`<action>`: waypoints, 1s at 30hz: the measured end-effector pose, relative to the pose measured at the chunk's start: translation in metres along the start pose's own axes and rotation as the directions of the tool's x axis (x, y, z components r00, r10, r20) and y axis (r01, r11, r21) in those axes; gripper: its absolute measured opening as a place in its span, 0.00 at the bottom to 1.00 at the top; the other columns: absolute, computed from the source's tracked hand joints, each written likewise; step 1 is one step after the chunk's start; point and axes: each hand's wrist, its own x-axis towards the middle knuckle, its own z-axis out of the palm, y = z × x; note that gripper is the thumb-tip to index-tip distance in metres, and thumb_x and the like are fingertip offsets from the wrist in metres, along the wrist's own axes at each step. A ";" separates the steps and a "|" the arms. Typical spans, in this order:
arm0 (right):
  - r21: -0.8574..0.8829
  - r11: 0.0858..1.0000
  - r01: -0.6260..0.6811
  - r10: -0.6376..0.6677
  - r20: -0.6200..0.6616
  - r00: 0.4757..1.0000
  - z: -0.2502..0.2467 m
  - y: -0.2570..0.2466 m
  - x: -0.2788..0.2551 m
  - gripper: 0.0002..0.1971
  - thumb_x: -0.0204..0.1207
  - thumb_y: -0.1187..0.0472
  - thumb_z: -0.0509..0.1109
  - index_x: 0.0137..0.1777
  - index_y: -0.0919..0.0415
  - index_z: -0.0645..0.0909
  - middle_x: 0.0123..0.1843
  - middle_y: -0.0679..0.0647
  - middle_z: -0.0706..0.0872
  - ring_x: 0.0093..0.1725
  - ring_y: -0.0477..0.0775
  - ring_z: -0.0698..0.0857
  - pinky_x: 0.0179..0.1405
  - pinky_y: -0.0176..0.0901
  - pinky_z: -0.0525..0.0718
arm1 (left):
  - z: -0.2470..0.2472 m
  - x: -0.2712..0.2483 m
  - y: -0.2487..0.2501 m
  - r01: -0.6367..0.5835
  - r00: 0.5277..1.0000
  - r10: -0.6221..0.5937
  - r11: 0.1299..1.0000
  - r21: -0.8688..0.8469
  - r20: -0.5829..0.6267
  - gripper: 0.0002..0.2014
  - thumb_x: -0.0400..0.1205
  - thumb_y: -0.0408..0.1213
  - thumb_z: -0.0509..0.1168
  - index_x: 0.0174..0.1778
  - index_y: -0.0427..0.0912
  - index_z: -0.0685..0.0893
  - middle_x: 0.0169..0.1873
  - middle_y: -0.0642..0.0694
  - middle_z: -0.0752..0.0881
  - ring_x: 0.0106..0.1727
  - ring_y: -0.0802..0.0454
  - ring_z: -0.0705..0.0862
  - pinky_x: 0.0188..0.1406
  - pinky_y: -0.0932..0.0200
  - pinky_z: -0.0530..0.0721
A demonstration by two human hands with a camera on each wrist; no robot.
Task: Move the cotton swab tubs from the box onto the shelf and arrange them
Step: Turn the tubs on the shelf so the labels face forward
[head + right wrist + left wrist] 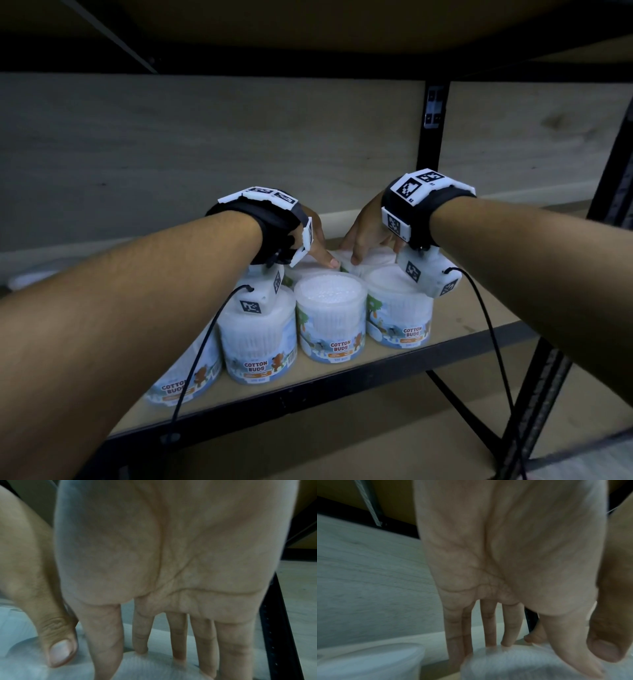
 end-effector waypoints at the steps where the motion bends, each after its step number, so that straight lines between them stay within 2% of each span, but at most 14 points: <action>1: 0.013 1.000 -0.001 0.001 -0.012 1.000 0.000 0.001 0.000 0.27 0.89 0.59 0.55 0.86 0.56 0.54 0.84 0.56 0.62 0.81 0.56 0.64 0.69 0.40 0.67 | -0.002 -0.003 0.001 0.025 1.000 -0.024 0.999 -0.021 0.016 0.34 0.80 0.66 0.61 0.70 0.42 0.85 0.61 0.49 0.86 0.42 0.59 0.80 0.20 0.76 0.75; 4: 0.026 0.999 0.026 -0.026 -0.010 1.000 0.001 0.002 0.000 0.28 0.89 0.60 0.56 0.86 0.56 0.53 0.84 0.57 0.62 0.80 0.57 0.64 0.69 0.40 0.68 | -0.003 -0.001 -0.006 0.001 1.000 0.000 0.999 -0.039 0.026 0.35 0.75 0.69 0.64 0.64 0.43 0.88 0.60 0.47 0.89 0.47 0.58 0.82 0.27 0.70 0.74; 7: 0.002 1.000 0.010 -0.009 -0.069 0.998 0.000 0.002 0.002 0.28 0.89 0.58 0.56 0.86 0.56 0.53 0.84 0.56 0.61 0.81 0.56 0.63 0.71 0.39 0.66 | -0.004 -0.005 -0.012 -0.003 0.998 0.008 0.997 -0.081 0.060 0.35 0.72 0.69 0.69 0.62 0.42 0.89 0.58 0.46 0.90 0.45 0.58 0.83 0.33 0.69 0.76; 10: -0.022 1.000 0.011 -0.013 -0.101 0.995 -0.001 0.002 0.004 0.29 0.88 0.57 0.57 0.86 0.58 0.53 0.84 0.56 0.61 0.81 0.55 0.63 0.72 0.39 0.65 | -0.007 -0.008 -0.017 0.004 0.998 0.004 0.993 -0.121 0.064 0.31 0.76 0.63 0.69 0.60 0.38 0.87 0.54 0.40 0.90 0.30 0.61 0.80 0.22 0.73 0.76; 12: -0.019 1.000 0.020 -0.023 -0.121 0.992 -0.006 0.000 0.004 0.28 0.88 0.56 0.58 0.85 0.58 0.56 0.83 0.56 0.64 0.80 0.55 0.65 0.67 0.37 0.69 | -0.010 -0.015 -0.022 0.013 0.999 -0.006 0.991 -0.136 0.052 0.31 0.77 0.64 0.68 0.62 0.39 0.87 0.52 0.40 0.91 0.28 0.61 0.79 0.22 0.73 0.75; 14: 0.030 0.999 0.036 -0.031 -0.165 0.986 -0.013 -0.005 0.005 0.29 0.86 0.56 0.61 0.85 0.54 0.59 0.83 0.53 0.65 0.79 0.53 0.67 0.61 0.35 0.70 | -0.011 -0.024 -0.033 0.024 1.000 -0.022 0.990 -0.141 0.016 0.34 0.77 0.63 0.68 0.69 0.40 0.84 0.47 0.45 0.92 0.40 0.58 0.83 0.25 0.73 0.78; 16: 0.071 0.996 0.057 -0.040 -0.216 0.976 -0.021 -0.011 0.004 0.30 0.85 0.54 0.65 0.85 0.49 0.59 0.83 0.51 0.65 0.79 0.53 0.67 0.58 0.37 0.71 | -0.013 -0.026 -0.049 0.051 0.997 -0.061 0.979 -0.199 -0.044 0.26 0.76 0.59 0.72 0.64 0.46 0.87 0.34 0.66 0.88 0.52 0.54 0.85 0.24 0.74 0.81; 17: 0.085 0.994 0.068 -0.046 -0.238 0.970 -0.024 -0.017 0.004 0.30 0.84 0.53 0.65 0.84 0.47 0.60 0.83 0.50 0.65 0.78 0.53 0.68 0.56 0.37 0.73 | -0.014 -0.031 -0.058 0.057 0.995 -0.073 0.975 -0.216 -0.067 0.21 0.75 0.57 0.74 0.59 0.50 0.87 0.31 0.68 0.88 0.54 0.53 0.85 0.25 0.73 0.82; 18: 0.084 0.994 0.077 -0.052 -0.266 0.962 -0.027 -0.021 0.005 0.30 0.83 0.52 0.66 0.83 0.45 0.62 0.82 0.50 0.66 0.77 0.54 0.71 0.52 0.36 0.75 | -0.015 -0.035 -0.065 0.063 0.994 -0.079 0.976 -0.210 -0.071 0.20 0.75 0.57 0.74 0.59 0.52 0.87 0.36 0.62 0.92 0.54 0.53 0.84 0.26 0.72 0.81; 19: 0.075 0.993 0.089 -0.063 -0.294 0.954 -0.030 -0.028 0.005 0.29 0.82 0.52 0.67 0.82 0.43 0.65 0.80 0.50 0.68 0.74 0.55 0.74 0.47 0.35 0.78 | -0.015 -0.041 -0.071 0.069 0.994 -0.084 0.980 -0.187 -0.070 0.24 0.76 0.58 0.73 0.64 0.50 0.85 0.48 0.55 0.92 0.54 0.54 0.83 0.29 0.71 0.81; 21: 0.081 0.989 0.120 -0.086 -0.335 0.938 -0.033 -0.038 0.008 0.27 0.80 0.52 0.70 0.78 0.42 0.70 0.75 0.50 0.73 0.68 0.56 0.80 0.34 0.32 0.81 | -0.013 -0.049 -0.086 0.076 0.992 -0.089 0.988 -0.133 -0.091 0.32 0.74 0.60 0.73 0.72 0.49 0.81 0.61 0.50 0.87 0.53 0.54 0.82 0.42 0.65 0.78; 26: 0.079 0.974 0.212 -0.162 -0.413 0.896 -0.040 -0.069 0.013 0.23 0.80 0.56 0.70 0.76 0.48 0.75 0.72 0.51 0.75 0.60 0.53 0.80 0.35 0.33 0.80 | -0.004 -0.067 -0.125 0.119 0.985 -0.136 0.982 -0.145 -0.109 0.34 0.73 0.59 0.75 0.74 0.49 0.79 0.68 0.53 0.81 0.69 0.51 0.78 0.71 0.56 0.73; 28: 0.036 0.974 0.223 -0.185 -0.438 0.880 -0.042 -0.080 0.016 0.21 0.80 0.56 0.70 0.74 0.49 0.77 0.70 0.49 0.75 0.59 0.51 0.79 0.35 0.30 0.79 | 0.003 -0.070 -0.141 0.149 0.980 -0.167 0.975 -0.163 -0.103 0.35 0.74 0.55 0.76 0.76 0.48 0.77 0.71 0.52 0.78 0.72 0.51 0.76 0.69 0.60 0.73; 30: 0.015 0.976 0.215 -0.188 -0.429 0.883 -0.042 -0.092 0.026 0.17 0.80 0.53 0.70 0.68 0.50 0.80 0.62 0.45 0.76 0.57 0.49 0.79 0.29 0.28 0.77 | 0.010 -0.074 -0.156 0.176 0.972 -0.199 0.969 -0.176 -0.124 0.37 0.71 0.54 0.78 0.76 0.51 0.76 0.73 0.54 0.76 0.72 0.52 0.76 0.64 0.62 0.73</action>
